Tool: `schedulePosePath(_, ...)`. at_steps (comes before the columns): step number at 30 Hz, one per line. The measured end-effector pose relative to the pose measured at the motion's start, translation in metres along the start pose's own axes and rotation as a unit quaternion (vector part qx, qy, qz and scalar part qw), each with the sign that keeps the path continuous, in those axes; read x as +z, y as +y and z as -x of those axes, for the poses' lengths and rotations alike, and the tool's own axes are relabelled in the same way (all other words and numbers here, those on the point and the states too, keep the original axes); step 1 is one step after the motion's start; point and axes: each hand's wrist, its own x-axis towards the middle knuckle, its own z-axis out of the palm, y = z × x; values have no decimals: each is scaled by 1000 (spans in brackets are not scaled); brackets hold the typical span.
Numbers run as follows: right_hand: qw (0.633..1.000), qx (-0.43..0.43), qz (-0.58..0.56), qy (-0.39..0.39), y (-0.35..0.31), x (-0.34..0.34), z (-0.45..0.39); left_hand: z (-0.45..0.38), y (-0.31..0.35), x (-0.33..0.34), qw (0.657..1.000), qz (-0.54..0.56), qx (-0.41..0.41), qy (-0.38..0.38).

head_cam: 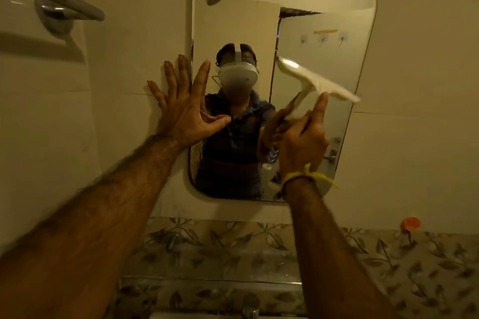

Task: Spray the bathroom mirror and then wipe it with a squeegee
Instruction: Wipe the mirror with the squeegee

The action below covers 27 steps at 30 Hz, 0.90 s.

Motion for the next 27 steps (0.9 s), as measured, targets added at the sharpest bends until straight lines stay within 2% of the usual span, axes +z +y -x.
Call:
schedulePosePath(4, 1000, -12, -6, -26, 19, -12, 61, 1, 0, 1, 1000, 1, -3, 4)
schedulePosePath(10, 994, 34, -33, 94, 0, -3, -41, 4, 4, -1, 1000, 2, -7, 4)
schedulePosePath(16, 997, 32, -14, 64, 25, -10, 45, 6, 7, -7, 1000, 8, -16, -18)
schedulePosePath(22, 993, 44, -20, 106, 12, -9, 5, 7, 5, -10, 999, 41, -13, -28)
schedulePosePath(27, 997, 59, 17, 49, 22, -8, 70, 20, -4, -11, 994, 90, -10, -53)
